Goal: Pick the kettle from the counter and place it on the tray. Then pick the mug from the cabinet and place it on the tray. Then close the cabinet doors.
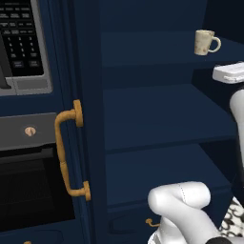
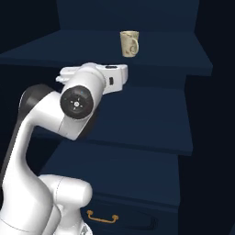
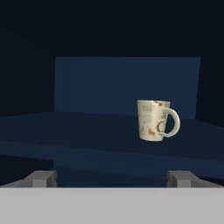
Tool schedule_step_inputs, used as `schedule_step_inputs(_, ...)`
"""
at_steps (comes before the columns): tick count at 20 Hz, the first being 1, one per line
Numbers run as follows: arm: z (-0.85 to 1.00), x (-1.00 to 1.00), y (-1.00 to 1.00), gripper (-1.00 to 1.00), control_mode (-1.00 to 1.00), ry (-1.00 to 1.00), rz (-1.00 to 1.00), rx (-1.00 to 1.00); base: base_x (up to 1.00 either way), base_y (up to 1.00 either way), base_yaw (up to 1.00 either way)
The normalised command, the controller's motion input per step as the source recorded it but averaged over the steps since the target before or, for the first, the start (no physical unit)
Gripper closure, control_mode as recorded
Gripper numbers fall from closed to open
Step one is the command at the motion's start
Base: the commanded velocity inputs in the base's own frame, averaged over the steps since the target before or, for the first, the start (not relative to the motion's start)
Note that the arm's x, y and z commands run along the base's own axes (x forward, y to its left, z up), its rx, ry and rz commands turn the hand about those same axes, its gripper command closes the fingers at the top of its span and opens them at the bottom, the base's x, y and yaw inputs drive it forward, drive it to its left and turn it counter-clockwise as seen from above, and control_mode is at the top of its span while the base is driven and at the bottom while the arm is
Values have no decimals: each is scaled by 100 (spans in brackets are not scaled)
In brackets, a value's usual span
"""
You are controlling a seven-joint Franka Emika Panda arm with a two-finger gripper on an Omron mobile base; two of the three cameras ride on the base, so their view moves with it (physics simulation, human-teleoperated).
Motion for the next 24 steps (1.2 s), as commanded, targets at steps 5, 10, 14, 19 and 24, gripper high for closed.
schedule_step_inputs(5,15,-1,-33,-100,-100,-4,0,0,0,0,0)
schedule_step_inputs(10,10,6,-5,-100,-100,0,-1,0,0,0,0)
schedule_step_inputs(14,0,2,-4,-100,-100,0,0,0,0,0,0)
schedule_step_inputs(19,4,4,-9,-100,-100,0,0,0,0,0,0)
schedule_step_inputs(24,6,1,-16,-100,-100,-2,0,0,0,0,0)
